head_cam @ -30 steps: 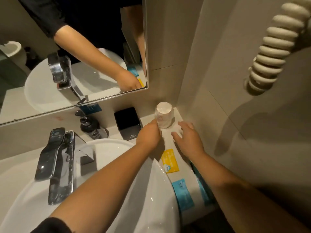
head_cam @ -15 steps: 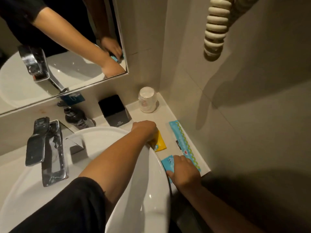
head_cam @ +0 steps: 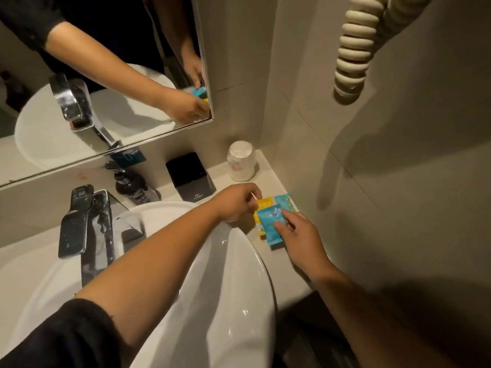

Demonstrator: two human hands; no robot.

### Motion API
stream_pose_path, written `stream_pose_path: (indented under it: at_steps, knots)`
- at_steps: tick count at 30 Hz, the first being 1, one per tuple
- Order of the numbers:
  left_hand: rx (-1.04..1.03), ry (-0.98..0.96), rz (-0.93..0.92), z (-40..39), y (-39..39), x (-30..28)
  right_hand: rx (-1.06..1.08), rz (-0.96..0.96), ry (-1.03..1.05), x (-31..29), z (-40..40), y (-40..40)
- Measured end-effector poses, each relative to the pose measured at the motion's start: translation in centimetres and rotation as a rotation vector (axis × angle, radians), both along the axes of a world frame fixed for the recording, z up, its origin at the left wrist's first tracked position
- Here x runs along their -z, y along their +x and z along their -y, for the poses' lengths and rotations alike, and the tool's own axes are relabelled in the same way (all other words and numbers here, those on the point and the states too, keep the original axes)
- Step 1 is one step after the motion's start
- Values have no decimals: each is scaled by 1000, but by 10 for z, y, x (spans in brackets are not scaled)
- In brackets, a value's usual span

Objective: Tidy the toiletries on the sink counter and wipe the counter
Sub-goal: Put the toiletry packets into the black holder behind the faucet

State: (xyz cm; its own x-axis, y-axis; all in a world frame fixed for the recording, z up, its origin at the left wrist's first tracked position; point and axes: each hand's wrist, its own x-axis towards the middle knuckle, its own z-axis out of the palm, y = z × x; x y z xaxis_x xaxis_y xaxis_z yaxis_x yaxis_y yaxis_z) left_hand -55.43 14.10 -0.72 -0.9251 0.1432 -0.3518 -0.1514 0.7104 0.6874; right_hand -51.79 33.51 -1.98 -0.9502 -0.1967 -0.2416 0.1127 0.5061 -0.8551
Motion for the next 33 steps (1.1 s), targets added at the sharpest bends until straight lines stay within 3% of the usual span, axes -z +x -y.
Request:
stream_pose_path:
  at_steps: [3,9,17,22,25,29,33]
  knots:
    - [-142,261,54,5,15,-13,-14,-30,-17,-6,9,-7]
    - [-210,380,66,16,41,-35,-70,-34,-22,-14,23,-8]
    - [-179,-47,-193,24,49,-59,-147,-75,-15,-43,46,-23]
    - [-235,-216,-305,48,45,-90,-315,-133,-68,-82,80,-64]
    - [-468,-208,-385,68,40,-99,-392,-199,-54,-95,116,-86]
    - [-975,3,-399,90,32,-81,-437,-208,-42,-90,166,-103]
    - [-1227,75,-342,100,22,-50,-444,-252,48,-65,200,-106]
